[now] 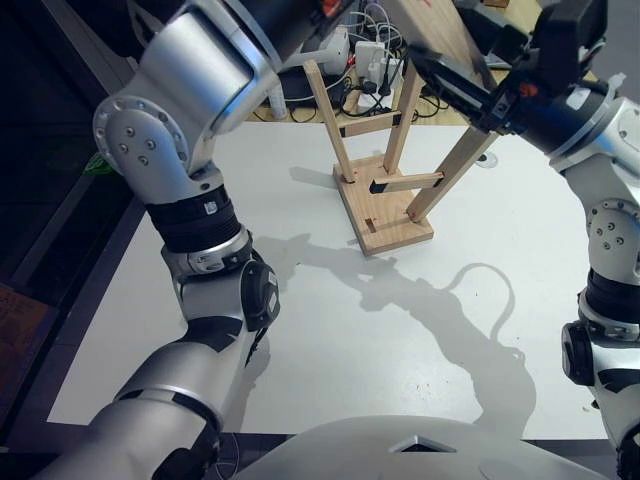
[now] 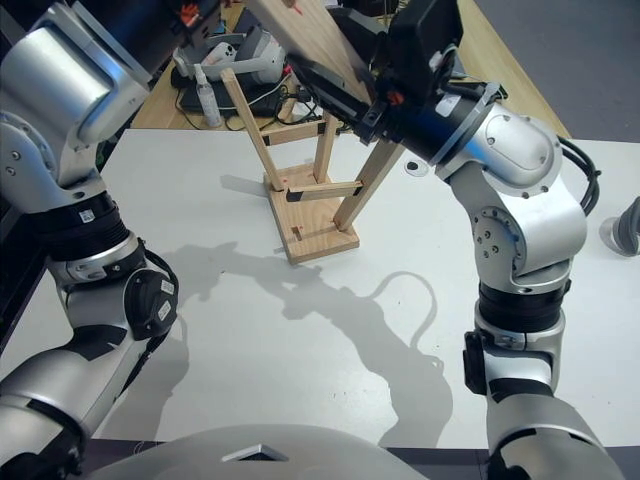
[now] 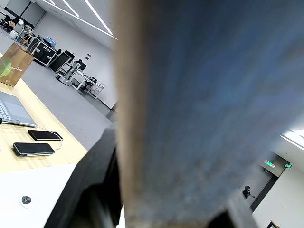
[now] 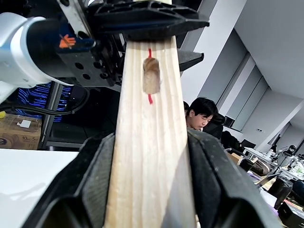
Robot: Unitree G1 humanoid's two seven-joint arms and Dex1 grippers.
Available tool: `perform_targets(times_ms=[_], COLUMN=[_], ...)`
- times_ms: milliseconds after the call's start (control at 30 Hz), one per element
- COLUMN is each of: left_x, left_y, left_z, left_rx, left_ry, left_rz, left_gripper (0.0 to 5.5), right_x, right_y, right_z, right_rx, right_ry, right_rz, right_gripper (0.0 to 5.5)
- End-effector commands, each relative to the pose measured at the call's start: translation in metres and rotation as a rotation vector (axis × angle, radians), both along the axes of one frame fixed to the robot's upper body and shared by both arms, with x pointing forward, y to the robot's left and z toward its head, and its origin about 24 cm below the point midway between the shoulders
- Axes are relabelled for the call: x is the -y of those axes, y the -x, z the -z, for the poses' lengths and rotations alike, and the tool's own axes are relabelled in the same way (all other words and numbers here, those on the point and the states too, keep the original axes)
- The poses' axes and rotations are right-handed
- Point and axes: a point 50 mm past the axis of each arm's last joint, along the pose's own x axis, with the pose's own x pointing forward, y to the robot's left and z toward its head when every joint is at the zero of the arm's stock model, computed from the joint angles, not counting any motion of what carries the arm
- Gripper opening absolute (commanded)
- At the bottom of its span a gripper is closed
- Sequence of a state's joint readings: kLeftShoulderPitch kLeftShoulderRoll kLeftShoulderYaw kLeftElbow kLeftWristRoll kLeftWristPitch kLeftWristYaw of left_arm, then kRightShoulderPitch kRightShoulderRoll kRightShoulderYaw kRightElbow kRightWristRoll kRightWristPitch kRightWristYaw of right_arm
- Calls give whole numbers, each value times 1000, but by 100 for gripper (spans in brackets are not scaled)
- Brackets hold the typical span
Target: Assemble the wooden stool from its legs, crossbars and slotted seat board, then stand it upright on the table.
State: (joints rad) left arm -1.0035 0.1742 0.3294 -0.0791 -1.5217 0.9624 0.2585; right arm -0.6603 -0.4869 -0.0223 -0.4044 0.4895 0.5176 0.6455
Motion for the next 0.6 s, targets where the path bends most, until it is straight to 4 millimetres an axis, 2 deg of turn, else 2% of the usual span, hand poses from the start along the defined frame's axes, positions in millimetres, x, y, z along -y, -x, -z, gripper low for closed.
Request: perform_targets(times_ms=[33,300,333,500,567,600], left_x=[-14,-19,-19,-17,-25,-33], left_y=[-4,-6,-6,-9,-12,-14], left_z=[1,3,3,8,11,12], left_rx=[-18,-20,-21,-25,-36,-28], left_ry=[29,38,33,6,8,-4], left_rz=[-66,-109,-114,-133,-191,-255], left_gripper=[114,108,107,102,102,102], right_x=[10,11,11,5,11,18], right_y=[1,-3,-4,1,0,-4], right_z=[8,10,9,10,7,2], right_rx=[17,42,48,22,-97,-161], right_ry=[67,29,27,27,-63,-178], right_rz=[9,83,87,-1,-34,-32], right_gripper=[206,206,244,332,363,368])
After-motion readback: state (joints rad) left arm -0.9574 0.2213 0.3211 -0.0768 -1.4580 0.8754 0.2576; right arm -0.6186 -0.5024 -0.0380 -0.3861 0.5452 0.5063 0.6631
